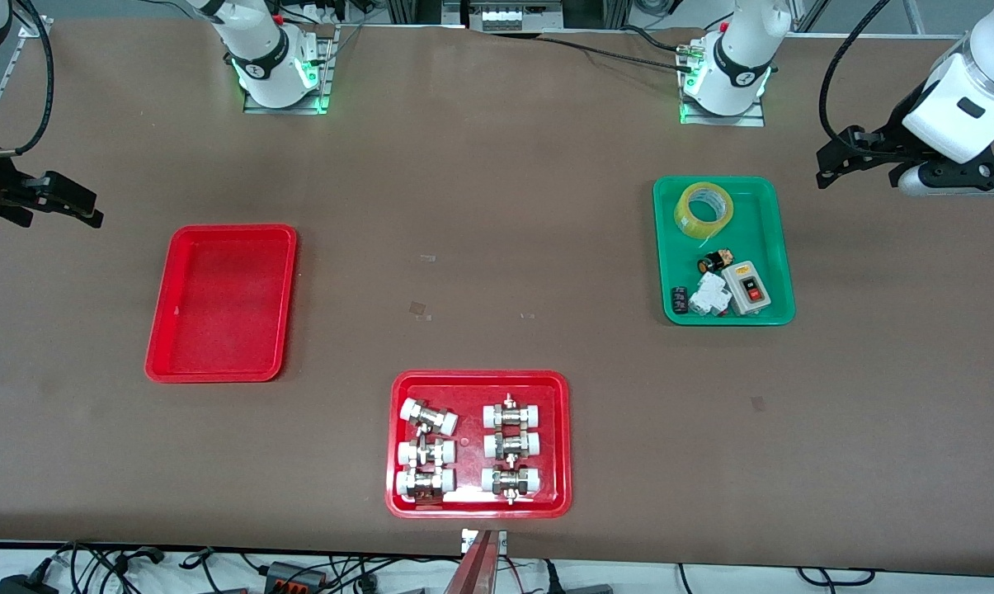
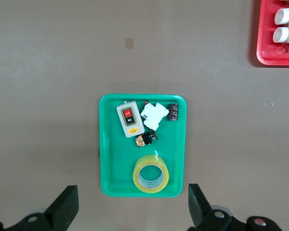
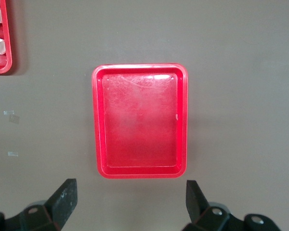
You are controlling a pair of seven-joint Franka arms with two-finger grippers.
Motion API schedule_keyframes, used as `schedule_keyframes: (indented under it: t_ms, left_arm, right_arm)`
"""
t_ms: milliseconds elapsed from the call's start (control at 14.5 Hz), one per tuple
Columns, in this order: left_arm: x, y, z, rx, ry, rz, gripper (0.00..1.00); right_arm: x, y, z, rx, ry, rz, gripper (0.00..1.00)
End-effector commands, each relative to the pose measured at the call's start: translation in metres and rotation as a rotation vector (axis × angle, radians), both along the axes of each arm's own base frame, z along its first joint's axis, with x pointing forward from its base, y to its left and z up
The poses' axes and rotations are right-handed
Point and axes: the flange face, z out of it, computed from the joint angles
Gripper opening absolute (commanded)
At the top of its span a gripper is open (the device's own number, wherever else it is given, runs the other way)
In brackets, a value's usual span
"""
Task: Left arm passes tape to right arm into tray
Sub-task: 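Move the left gripper over the yellow tape roll in the green tray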
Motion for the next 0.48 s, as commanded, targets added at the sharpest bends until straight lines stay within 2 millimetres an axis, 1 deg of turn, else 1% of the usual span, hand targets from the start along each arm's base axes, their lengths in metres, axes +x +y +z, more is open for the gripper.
schedule_keyframes:
  t_ms: [0, 69, 206, 275, 413]
  left_arm:
    - [-0.005, 0.004, 0.003, -0.009, 0.001, -0.012, 1.00]
    - [-0.002, 0.009, 0.000, -0.008, 0.007, -0.003, 1.00]
    - [0.001, 0.040, -0.002, -0.010, 0.011, 0.037, 1.00]
    - [0.002, 0.045, -0.005, -0.012, 0.015, 0.016, 1.00]
    - [0.001, 0.045, -0.005, -0.012, 0.024, 0.011, 1.00]
  right_arm:
    - [-0.010, -0.001, 0.008, 0.001, -0.004, 0.010, 1.00]
    - [-0.010, 0.000, 0.008, 0.001, -0.004, 0.012, 1.00]
    - [-0.011, 0.000, 0.007, 0.002, 0.002, 0.010, 1.00]
    - [-0.011, 0.000, 0.007, 0.002, 0.002, 0.010, 1.00]
    - [-0.011, 0.000, 0.007, 0.002, 0.002, 0.010, 1.00]
